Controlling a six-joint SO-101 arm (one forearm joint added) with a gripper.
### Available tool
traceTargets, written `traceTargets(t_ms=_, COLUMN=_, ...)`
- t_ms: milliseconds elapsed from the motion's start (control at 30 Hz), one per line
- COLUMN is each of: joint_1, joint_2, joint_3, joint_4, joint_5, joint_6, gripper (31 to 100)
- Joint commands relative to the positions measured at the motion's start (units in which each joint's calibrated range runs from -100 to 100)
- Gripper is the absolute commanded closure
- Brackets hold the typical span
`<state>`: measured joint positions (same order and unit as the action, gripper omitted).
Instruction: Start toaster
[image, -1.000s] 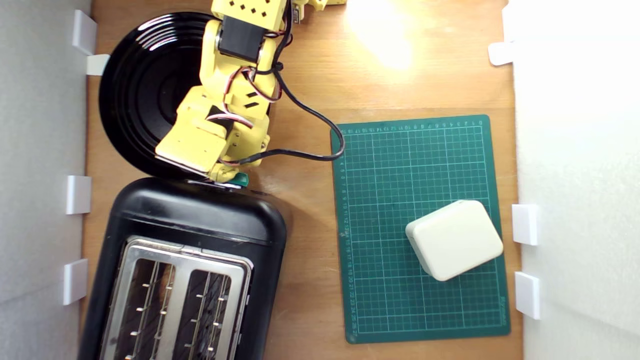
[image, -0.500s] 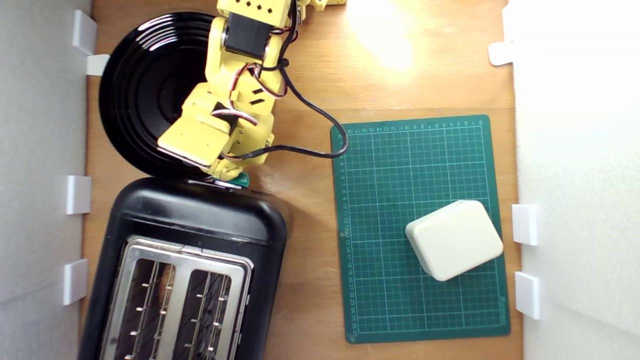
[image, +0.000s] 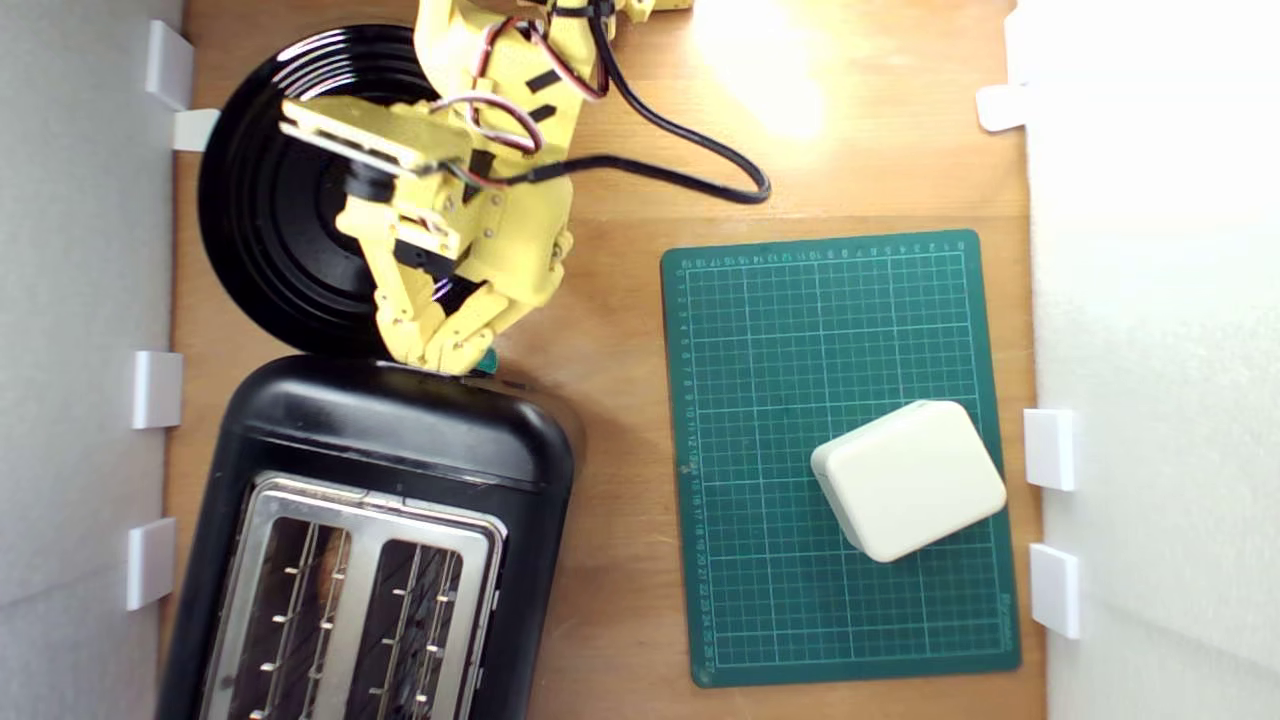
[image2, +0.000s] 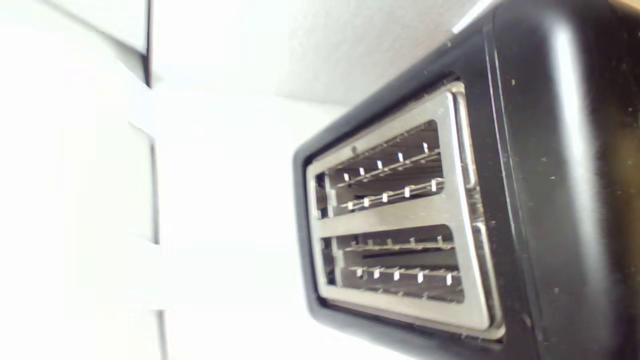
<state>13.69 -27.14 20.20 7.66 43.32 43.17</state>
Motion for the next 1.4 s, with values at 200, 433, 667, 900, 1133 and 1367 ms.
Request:
traceTargets(t_ms=200, joint_1=-7.34, joint_2=-22.91, joint_3=11.92, joint_4=-6.53, joint_5=-0.45, joint_6=-5.35, gripper=98.9)
traceTargets(t_ms=433, joint_1=-14.41, joint_2=-40.89, joint_3=32.73, joint_4=-7.00, joint_5=-0.62, joint_6=-12.11, gripper=98.9)
traceTargets(t_ms=667, joint_1=-15.99, joint_2=-58.46, joint_3=55.99, joint_4=-8.12, joint_5=-0.62, joint_6=-12.95, gripper=98.9)
traceTargets(t_ms=900, joint_1=-15.28, joint_2=-71.03, joint_3=71.44, joint_4=-14.78, joint_5=-0.36, joint_6=-12.95, gripper=98.9)
traceTargets(t_ms=1133, joint_1=-15.99, joint_2=-72.20, joint_3=77.71, joint_4=-16.38, joint_5=-0.54, joint_6=-14.78, gripper=98.9)
traceTargets(t_ms=1367, joint_1=-17.90, joint_2=-72.28, joint_3=78.43, joint_4=-15.07, joint_5=-0.02, joint_6=-16.83, gripper=98.9)
